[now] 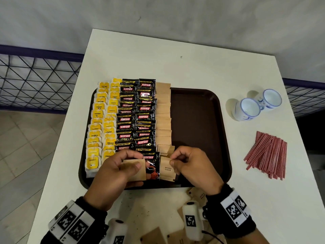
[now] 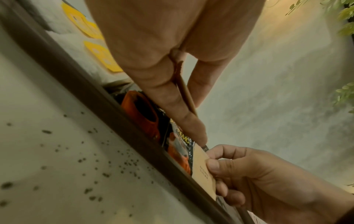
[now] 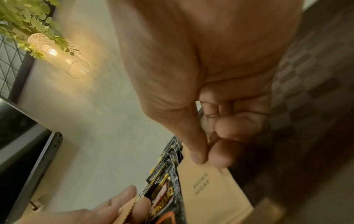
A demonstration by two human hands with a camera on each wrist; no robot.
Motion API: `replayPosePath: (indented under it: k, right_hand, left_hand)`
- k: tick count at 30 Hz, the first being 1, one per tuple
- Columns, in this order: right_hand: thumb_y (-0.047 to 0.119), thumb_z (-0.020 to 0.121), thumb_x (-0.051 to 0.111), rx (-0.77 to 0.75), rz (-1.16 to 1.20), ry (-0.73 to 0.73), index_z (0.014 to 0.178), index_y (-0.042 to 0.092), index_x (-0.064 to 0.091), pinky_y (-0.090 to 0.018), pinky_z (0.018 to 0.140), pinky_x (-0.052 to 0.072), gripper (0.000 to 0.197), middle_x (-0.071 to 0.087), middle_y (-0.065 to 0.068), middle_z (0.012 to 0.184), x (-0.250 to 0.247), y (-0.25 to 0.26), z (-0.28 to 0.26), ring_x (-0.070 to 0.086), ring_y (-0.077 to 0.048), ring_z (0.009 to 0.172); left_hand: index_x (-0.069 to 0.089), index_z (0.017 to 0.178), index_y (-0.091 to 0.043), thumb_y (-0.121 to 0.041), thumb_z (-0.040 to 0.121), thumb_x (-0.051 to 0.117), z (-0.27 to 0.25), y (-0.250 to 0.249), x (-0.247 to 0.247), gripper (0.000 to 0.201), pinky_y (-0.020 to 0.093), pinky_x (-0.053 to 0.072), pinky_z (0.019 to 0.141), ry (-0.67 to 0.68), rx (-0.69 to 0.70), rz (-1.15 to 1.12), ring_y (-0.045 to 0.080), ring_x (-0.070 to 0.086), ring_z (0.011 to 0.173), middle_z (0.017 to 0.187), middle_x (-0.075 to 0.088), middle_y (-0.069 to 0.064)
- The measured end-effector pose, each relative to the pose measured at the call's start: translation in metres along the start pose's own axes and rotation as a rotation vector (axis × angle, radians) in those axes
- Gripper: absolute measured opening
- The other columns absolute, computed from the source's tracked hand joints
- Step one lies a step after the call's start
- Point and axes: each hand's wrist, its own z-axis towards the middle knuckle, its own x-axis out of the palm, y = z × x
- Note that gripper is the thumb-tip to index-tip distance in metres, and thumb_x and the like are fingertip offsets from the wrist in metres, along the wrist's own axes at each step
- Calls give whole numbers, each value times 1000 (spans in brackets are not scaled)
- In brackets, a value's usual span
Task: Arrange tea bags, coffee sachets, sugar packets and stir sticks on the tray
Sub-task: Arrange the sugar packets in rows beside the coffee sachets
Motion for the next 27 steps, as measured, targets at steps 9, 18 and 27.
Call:
replayPosePath:
  k: [9, 18, 27]
  right_hand:
    - [18, 85, 74, -11, -127, -69, 86, 24, 70, -21, 62, 54, 8, 68, 5, 72, 11, 1, 0, 65, -7, 64]
    - [17, 92, 66, -29, -141, -94, 91, 27, 72, -19, 70, 55, 12, 71, 14, 83, 5, 2, 4, 65, 1, 75]
    - [15, 91, 68, 1, -139, -83, 97, 27, 73, -26, 68, 57, 14, 68, 7, 79, 3, 8, 9, 67, -10, 65]
  left_hand:
    - [66, 107, -11, 2, 98, 55, 0, 5, 1, 19, 38, 60, 65, 25, -14, 53, 34, 77, 85, 100, 78, 11]
    - [66, 108, -11, 3, 99, 55, 1, 5, 1, 20, 39, 60, 66, 25, -18, 64, 34, 77, 84, 100, 78, 10]
    - [66, 107, -10, 3, 98, 55, -1, 3, 2, 19, 40, 61, 67, 31, -10, 49, 34, 77, 84, 99, 78, 11]
